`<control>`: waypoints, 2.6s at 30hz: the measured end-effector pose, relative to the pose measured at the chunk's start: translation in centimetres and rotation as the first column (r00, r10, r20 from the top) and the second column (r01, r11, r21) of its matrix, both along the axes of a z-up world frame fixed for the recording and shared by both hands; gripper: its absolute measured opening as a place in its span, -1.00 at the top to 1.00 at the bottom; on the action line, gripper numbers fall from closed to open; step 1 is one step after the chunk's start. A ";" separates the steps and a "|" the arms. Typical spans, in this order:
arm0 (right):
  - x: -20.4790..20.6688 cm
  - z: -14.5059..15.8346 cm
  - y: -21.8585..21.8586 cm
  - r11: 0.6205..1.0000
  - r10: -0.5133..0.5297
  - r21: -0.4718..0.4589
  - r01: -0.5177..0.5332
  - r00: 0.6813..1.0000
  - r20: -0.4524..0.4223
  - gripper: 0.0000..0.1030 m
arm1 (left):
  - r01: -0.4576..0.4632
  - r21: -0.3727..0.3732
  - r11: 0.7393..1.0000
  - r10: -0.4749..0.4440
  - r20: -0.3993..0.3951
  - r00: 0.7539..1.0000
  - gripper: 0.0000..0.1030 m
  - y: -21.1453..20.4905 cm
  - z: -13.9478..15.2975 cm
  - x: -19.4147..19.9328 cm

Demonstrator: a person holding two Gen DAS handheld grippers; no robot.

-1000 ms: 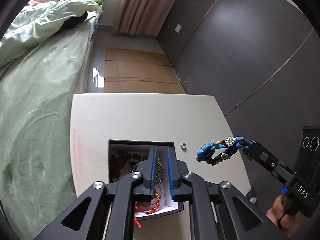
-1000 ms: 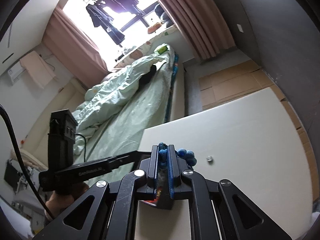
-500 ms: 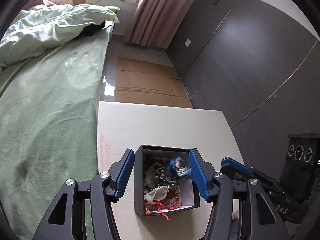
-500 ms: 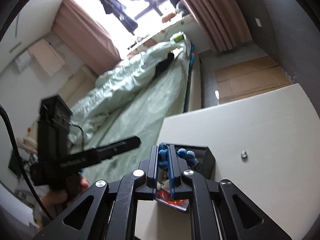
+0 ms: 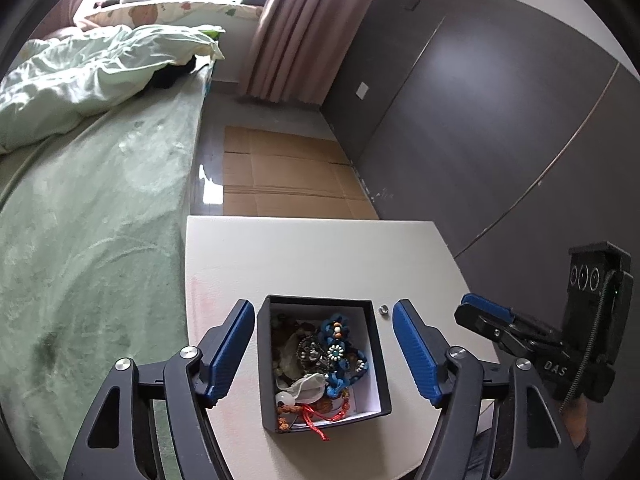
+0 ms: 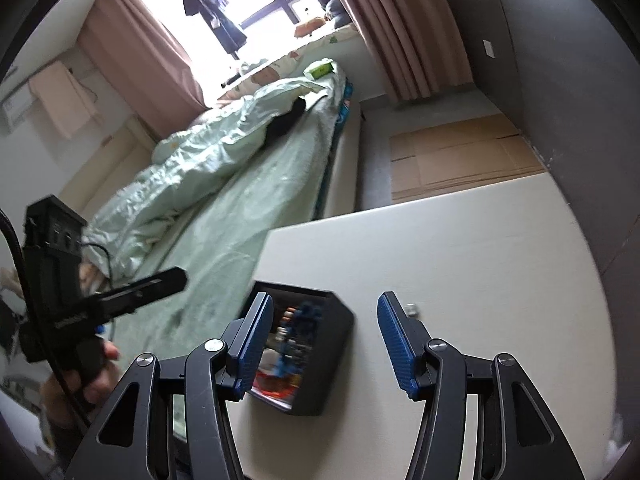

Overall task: Organize jewelry
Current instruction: 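Grasp the small silver ring on the table with the right gripper, then carry the ring over the black box and open the right gripper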

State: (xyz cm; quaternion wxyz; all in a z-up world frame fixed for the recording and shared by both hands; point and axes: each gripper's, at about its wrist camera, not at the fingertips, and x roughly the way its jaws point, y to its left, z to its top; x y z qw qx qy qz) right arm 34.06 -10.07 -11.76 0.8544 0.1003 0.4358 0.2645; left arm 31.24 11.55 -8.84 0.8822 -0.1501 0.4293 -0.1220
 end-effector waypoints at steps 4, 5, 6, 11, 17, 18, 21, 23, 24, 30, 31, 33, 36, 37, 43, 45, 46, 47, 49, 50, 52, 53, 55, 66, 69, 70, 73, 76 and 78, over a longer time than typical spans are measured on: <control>0.8 -0.7 0.3 0.995 0.049 -0.085 -0.049 0.999 0.001 -0.07 | 0.013 0.041 0.999 -0.013 0.011 1.000 -0.56 -0.5 -0.2 -0.4; 0.9 -1.0 0.5 0.991 0.071 -0.113 -0.070 0.997 0.004 -0.07 | 0.010 0.050 0.999 -0.011 0.016 1.000 -0.57 -0.5 -0.2 -0.5; 1.0 -1.2 0.6 0.986 0.090 -0.138 -0.088 0.996 0.004 -0.07 | 0.006 0.061 0.998 -0.007 0.026 1.000 -0.61 -0.4 -0.3 -0.7; 1.4 -2.7 1.6 0.947 0.197 -0.259 -0.188 0.980 0.009 -0.07 | 0.019 0.101 0.995 -0.022 0.034 0.999 -0.87 -0.5 -0.8 -1.1; 2.4 -4.7 2.6 0.893 0.280 -0.368 -0.261 0.960 0.000 -0.04 | 0.034 0.175 0.984 -0.033 -0.006 0.999 -0.96 -0.8 -2.3 -0.9; 2.6 -5.1 2.5 0.886 0.286 -0.378 -0.267 0.958 -0.007 0.04 | 0.038 0.173 0.984 -0.035 -0.016 0.999 -0.96 -0.7 -2.6 -0.7; 3.5 -6.5 2.4 0.879 0.278 -0.393 -0.268 0.960 -0.033 0.26 | 0.040 0.172 0.984 -0.036 -0.030 0.999 -0.96 -0.6 -3.2 -0.2; 4.0 -7.1 2.0 0.885 0.269 -0.385 -0.260 0.963 -0.033 0.27 | 0.042 0.163 0.986 -0.037 -0.032 0.999 -0.96 -0.6 -3.4 0.3; 4.3 -7.5 2.0 0.885 0.266 -0.385 -0.261 0.963 -0.042 0.27 | 0.044 0.159 0.986 -0.038 -0.039 0.998 -0.96 -0.6 -3.6 0.6; 4.7 -8.6 2.7 0.867 0.283 -0.418 -0.270 0.959 -0.032 0.36 | 0.045 0.173 0.984 -0.043 -0.013 0.999 -0.96 -0.8 -3.4 1.2; 4.8 -8.7 2.8 0.866 0.282 -0.424 -0.266 0.959 -0.028 0.39 | 0.045 0.164 0.985 -0.044 -0.010 0.999 -0.96 -0.7 -3.3 1.2; 5.2 -9.2 2.9 0.866 0.279 -0.420 -0.270 0.959 -0.042 0.39 | 0.041 0.159 0.986 -0.041 -0.004 0.999 -0.96 -0.6 -3.0 1.3; 5.3 -9.2 3.0 0.862 0.279 -0.431 -0.265 0.960 -0.033 0.49 | 0.031 0.159 0.987 -0.031 0.001 1.000 -0.96 -0.2 -2.8 1.4; 5.3 -9.2 3.0 0.861 0.275 -0.438 -0.260 0.961 -0.030 0.56 | 0.025 0.155 0.988 -0.025 -0.002 1.000 -0.96 0.0 -2.8 1.5; 5.3 -9.1 3.4 0.844 0.274 -0.470 -0.259 0.961 -0.039 0.72 | 0.004 0.137 0.991 -0.002 -0.014 1.000 -0.96 0.7 -2.8 1.6; 5.2 -8.8 3.4 0.847 0.272 -0.464 -0.261 0.961 -0.043 0.72 | 0.001 0.131 0.991 0.001 -0.012 1.000 -0.96 0.8 -2.4 1.4; 5.2 -8.5 3.3 0.850 0.271 -0.460 -0.258 0.962 -0.039 0.72 | 0.000 0.128 0.992 0.002 -0.010 1.000 -0.96 0.9 -2.3 1.4; 5.1 -8.1 3.3 0.854 0.267 -0.455 -0.252 0.963 -0.031 0.72 | -0.002 0.126 0.992 0.003 -0.008 1.000 -0.96 0.9 -2.1 1.2; 4.9 -6.9 3.1 0.872 0.251 -0.430 -0.233 0.968 -0.016 0.72 | -0.011 0.128 0.992 0.012 -0.003 1.000 -0.96 0.9 -1.8 0.9; 4.7 -6.4 3.0 0.880 0.243 -0.417 -0.226 0.970 -0.012 0.72 | -0.014 0.127 0.992 0.014 -0.001 1.000 -0.96 0.9 -1.6 0.8; 4.2 -5.2 2.9 0.899 0.231 -0.382 -0.213 0.973 0.002 0.72 | -0.016 0.125 0.992 0.017 -0.001 1.000 -0.96 0.9 -1.4 0.6; 4.0 -4.7 2.9 0.905 0.231 -0.368 -0.211 0.973 0.009 0.72 | -0.018 0.125 0.992 0.018 0.000 1.000 -0.96 0.9 -1.3 0.5; 3.2 -3.5 3.2 0.918 0.247 -0.328 -0.224 0.969 0.029 0.72 | -0.021 0.126 0.992 0.021 0.002 1.000 -0.96 1.0 -1.1 0.2; -0.8 -1.0 5.9 0.917 0.341 -0.235 -0.322 0.939 0.044 0.72 | -0.045 0.110 0.993 0.041 0.032 0.999 -0.96 1.5 1.3 -1.8; -1.9 -0.7 7.0 0.912 0.381 -0.168 -0.374 0.925 0.011 0.72 | -0.047 0.108 0.993 0.043 0.040 0.998 -0.96 1.4 2.0 -2.5; -2.2 -0.7 7.4 0.909 0.389 -0.161 -0.385 0.921 -0.003 0.72 | -0.048 0.109 0.993 0.044 0.042 0.998 -0.96 1.3 2.2 -2.7; -2.6 -0.9 8.2 0.907 0.396 -0.137 -0.397 0.917 -0.039 0.72 | -0.063 0.122 0.990 0.058 0.040 0.997 -0.96 1.5 2.7 -3.1; -2.7 -0.8 8.5 0.912 0.374 -0.153 -0.381 0.924 -0.076 0.57 | -0.083 0.117 0.990 0.079 0.037 0.996 -0.96 2.1 3.2 -3.8; -3.0 -0.3 8.3 0.920 0.351 -0.154 -0.359 0.933 -0.077 0.13 | -0.090 0.113 0.989 0.085 0.048 0.995 -0.96 2.1 3.9 -4.6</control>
